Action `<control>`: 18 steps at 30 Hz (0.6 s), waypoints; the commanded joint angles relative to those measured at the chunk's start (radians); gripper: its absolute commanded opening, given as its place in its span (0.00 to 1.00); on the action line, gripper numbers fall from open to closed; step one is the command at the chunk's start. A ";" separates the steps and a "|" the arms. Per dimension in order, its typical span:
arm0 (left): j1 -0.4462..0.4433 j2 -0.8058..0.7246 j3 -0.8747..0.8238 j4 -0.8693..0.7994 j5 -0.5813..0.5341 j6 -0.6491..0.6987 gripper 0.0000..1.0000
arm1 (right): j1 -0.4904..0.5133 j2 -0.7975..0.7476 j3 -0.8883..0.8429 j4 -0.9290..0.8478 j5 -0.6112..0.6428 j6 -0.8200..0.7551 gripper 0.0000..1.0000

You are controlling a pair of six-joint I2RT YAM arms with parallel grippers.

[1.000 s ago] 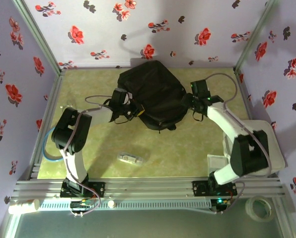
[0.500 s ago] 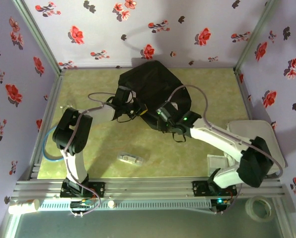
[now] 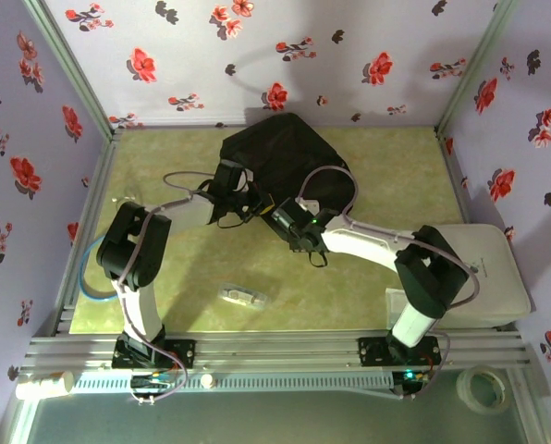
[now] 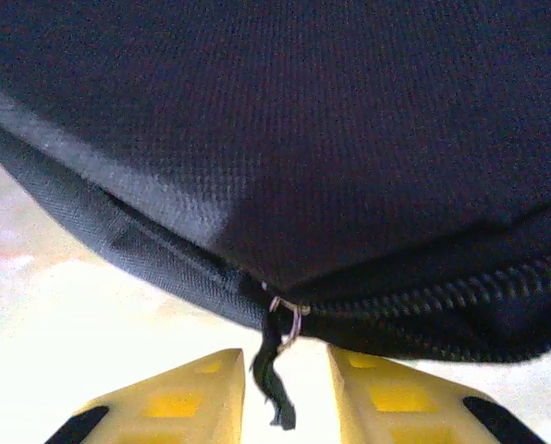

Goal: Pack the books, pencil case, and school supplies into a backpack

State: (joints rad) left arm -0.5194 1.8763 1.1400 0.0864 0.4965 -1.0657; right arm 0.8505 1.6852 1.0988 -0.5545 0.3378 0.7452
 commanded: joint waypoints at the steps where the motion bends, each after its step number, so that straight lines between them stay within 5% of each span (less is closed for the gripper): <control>1: -0.020 -0.045 0.013 -0.008 0.012 0.025 0.00 | 0.006 0.022 0.039 -0.004 0.084 0.028 0.25; 8: -0.016 -0.051 0.014 -0.038 -0.017 0.036 0.00 | 0.007 0.002 0.047 -0.055 0.093 -0.013 0.06; 18: -0.014 -0.053 0.032 -0.111 -0.076 0.078 0.00 | -0.019 -0.128 -0.058 -0.120 0.142 0.013 0.00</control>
State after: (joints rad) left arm -0.5266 1.8549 1.1446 0.0208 0.4416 -1.0302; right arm 0.8440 1.5974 1.0672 -0.6109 0.4232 0.7368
